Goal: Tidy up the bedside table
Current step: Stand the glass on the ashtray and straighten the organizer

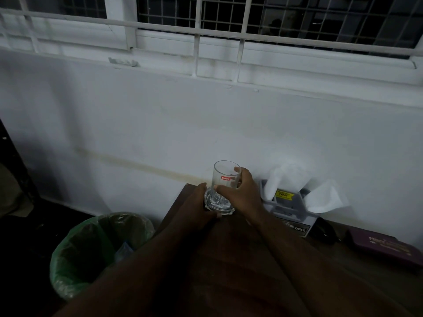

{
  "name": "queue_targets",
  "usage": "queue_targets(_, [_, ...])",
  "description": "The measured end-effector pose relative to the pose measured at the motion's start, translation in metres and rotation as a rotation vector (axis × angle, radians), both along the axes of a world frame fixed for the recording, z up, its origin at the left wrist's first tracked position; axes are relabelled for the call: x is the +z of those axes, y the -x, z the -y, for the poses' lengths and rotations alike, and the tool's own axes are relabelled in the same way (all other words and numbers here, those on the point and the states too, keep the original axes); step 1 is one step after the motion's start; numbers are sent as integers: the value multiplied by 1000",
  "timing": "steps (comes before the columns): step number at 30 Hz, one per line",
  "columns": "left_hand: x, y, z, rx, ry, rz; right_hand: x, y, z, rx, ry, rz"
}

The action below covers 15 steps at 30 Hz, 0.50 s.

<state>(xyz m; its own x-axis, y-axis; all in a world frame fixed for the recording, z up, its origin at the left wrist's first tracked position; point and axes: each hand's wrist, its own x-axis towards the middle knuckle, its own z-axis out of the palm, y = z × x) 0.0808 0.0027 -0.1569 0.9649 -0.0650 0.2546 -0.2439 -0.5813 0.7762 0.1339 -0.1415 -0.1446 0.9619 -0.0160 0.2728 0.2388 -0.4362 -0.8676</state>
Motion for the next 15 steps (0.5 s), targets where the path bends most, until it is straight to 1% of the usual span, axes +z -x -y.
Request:
queue_targets(5, [-1, 0, 1, 12, 32, 25, -2, 22, 2, 32, 6, -40])
queue_targets(7, [1, 0, 0, -20, -3, 40, -9, 45, 6, 50, 50, 5])
queue_targets(8, [3, 0, 0, -42, -14, 48, -15, 60, 11, 48, 77, 64])
queue_targets(10, [3, 3, 3, -53, -44, 81, -28, 89, 26, 20, 144, 245])
queue_targets(11, [3, 6, 8, -4, -92, 108, -34, 102, 37, -19, 194, 348])
queue_targets(12, [3, 9, 13, 91, -127, 165, -39, 112, 49, -76, 242, 436])
queue_targets(13, [3, 14, 21, 189, -94, 257, -42, 119, 62, -149, 275, 497])
queue_targets(14, [4, 20, 32, 250, -16, 352, -42, 124, 74, -241, 282, 532])
queue_targets(15, [4, 26, 45, 267, 59, 424, -41, 125, 86, -342, 258, 546])
